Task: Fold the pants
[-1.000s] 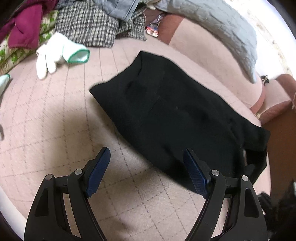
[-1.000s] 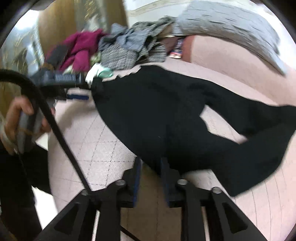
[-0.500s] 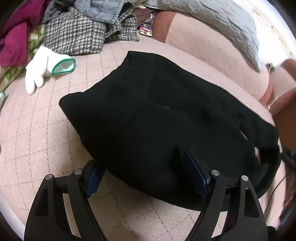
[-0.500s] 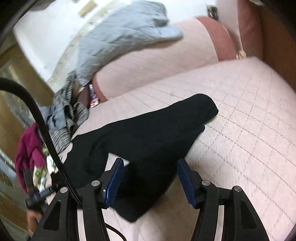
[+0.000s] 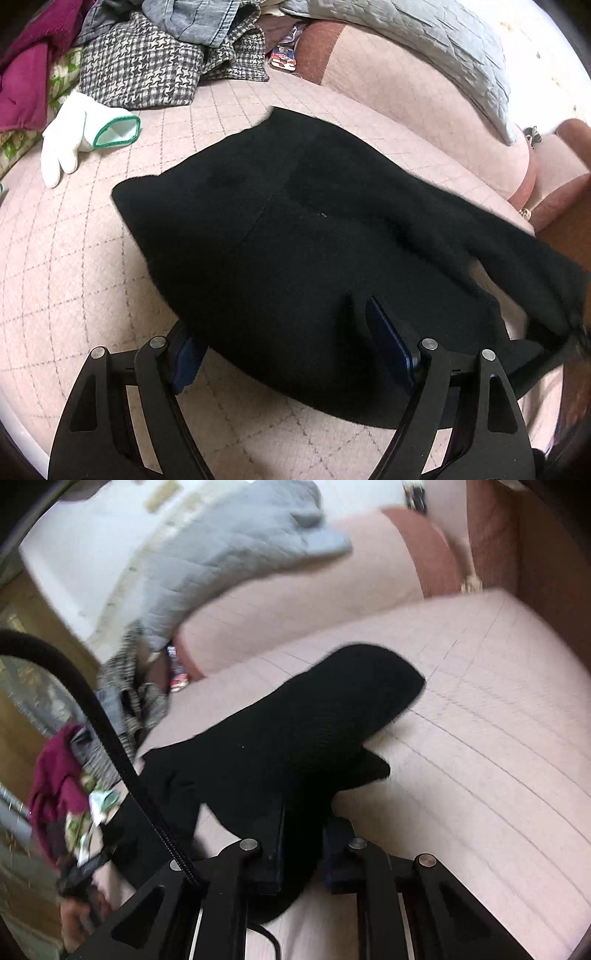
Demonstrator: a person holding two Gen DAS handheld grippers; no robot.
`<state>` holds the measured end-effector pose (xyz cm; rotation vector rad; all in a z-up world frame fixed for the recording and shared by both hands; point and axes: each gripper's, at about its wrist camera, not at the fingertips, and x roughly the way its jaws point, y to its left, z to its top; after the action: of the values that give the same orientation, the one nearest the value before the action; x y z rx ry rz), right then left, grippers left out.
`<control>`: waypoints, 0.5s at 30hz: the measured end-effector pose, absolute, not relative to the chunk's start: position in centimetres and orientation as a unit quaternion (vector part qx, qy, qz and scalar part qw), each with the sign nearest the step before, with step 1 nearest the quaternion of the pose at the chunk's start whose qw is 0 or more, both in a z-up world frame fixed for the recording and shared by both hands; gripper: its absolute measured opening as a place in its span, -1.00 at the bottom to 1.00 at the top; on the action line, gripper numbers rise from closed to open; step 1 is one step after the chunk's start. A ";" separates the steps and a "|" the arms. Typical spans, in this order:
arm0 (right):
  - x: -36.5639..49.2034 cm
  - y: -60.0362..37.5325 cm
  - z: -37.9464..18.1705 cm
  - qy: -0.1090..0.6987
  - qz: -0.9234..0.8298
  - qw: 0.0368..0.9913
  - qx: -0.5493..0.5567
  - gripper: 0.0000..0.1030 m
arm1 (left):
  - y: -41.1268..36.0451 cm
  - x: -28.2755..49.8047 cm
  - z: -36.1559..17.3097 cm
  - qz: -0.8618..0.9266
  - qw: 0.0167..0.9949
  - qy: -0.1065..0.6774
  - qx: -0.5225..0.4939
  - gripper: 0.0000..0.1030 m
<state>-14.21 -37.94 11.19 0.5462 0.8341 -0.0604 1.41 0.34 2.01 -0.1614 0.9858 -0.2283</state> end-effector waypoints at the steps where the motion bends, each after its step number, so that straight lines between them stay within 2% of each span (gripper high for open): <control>1: -15.6 -37.4 11.7 0.400 -0.030 0.879 0.256 -0.72 | 0.4 1.3 2.1 -0.109 0.872 0.472 -0.078 0.58; 7: -22.2 -36.7 8.6 0.494 -0.046 0.844 0.203 -0.67 | 0.0 1.1 2.1 -0.106 0.873 0.471 -0.067 0.58; 11: -23.3 -38.6 8.9 0.489 -0.049 0.840 0.229 -0.66 | 0.1 1.0 2.0 -0.106 0.874 0.469 -0.069 0.58; 13: -23.4 -39.6 9.5 0.487 -0.073 0.844 0.213 -0.30 | 0.2 1.0 2.0 -0.105 0.874 0.470 -0.068 0.58; 14: -23.6 -40.3 10.0 0.476 -0.100 0.848 0.209 0.03 | 0.1 1.0 2.0 -0.105 0.874 0.470 -0.065 0.58; 15: -23.8 -41.0 10.3 0.462 -0.123 0.853 0.210 0.13 | 0.1 1.1 2.0 -0.105 0.874 0.471 -0.062 0.58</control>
<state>-23.83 -41.01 10.35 0.4411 0.9732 -0.2588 1.06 0.14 2.02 -0.1305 0.9829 -0.2191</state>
